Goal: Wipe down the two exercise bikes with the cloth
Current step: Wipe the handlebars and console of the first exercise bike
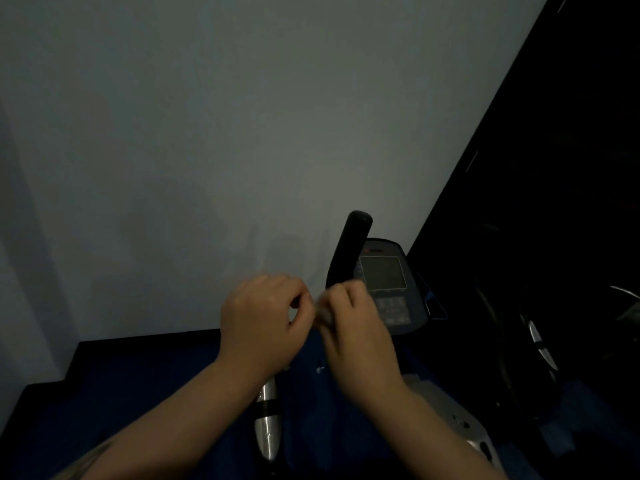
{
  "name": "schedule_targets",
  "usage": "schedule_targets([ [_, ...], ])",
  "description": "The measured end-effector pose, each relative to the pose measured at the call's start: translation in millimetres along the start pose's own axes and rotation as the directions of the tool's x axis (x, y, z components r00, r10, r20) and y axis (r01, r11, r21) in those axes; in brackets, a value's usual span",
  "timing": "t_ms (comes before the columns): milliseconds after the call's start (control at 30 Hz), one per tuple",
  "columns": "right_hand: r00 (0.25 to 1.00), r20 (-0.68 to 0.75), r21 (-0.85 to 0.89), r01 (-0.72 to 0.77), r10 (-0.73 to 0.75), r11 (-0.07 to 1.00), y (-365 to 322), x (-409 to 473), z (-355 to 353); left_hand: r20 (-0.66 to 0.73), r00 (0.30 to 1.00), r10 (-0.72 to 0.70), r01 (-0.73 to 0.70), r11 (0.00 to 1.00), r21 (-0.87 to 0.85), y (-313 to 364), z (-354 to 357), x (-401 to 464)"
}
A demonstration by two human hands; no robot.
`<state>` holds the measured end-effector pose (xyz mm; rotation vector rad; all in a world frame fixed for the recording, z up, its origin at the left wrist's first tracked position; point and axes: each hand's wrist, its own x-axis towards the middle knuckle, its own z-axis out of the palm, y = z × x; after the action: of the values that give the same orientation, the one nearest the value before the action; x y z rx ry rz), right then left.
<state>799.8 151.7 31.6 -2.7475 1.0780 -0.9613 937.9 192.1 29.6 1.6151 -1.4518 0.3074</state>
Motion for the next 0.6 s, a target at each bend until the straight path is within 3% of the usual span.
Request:
schedule_targets([
  [100, 0.992, 0.078, 0.288, -0.12, 0.102, 0.95, 10, -8, -22, 0.001, 1.0, 0.004, -0.004, 1.0, -0.028, -1, 1, 0],
  [167, 0.965, -0.139, 0.436, -0.14, 0.221, 0.889, 11, 18, -41, -0.004, 1.0, -0.003, 0.003, 1.0, -0.026, -2, 1, 0],
  [233, 0.901, -0.363, 0.459, -0.048, 0.237, 0.887, 7, 59, -55, -0.018, 1.0, -0.001, 0.0, 1.0, -0.023, -1, 1, 1],
  [267, 0.882, -0.408, 0.455, -0.027, 0.235, 0.89, 4, 80, -56, -0.02, 1.0, 0.003, -0.003, 1.0, -0.025, -1, 1, 1],
  [400, 0.891, -0.394, 0.407, -0.052, 0.227, 0.912, 6, 114, -41, -0.01, 1.0, 0.002, -0.002, 1.0, -0.021, 0, 1, 0],
  [467, 0.866, -0.439, 0.487, 0.003, 0.242, 0.873, 15, 99, -29, -0.006, 1.0, -0.005, 0.005, 1.0, -0.015, 0, 1, 1],
  [600, 0.918, -0.228, 0.597, -0.132, 0.325, 0.791, 23, 42, -2, -0.01, 1.0, -0.003, 0.003, 1.0, -0.011, -2, 2, 0],
])
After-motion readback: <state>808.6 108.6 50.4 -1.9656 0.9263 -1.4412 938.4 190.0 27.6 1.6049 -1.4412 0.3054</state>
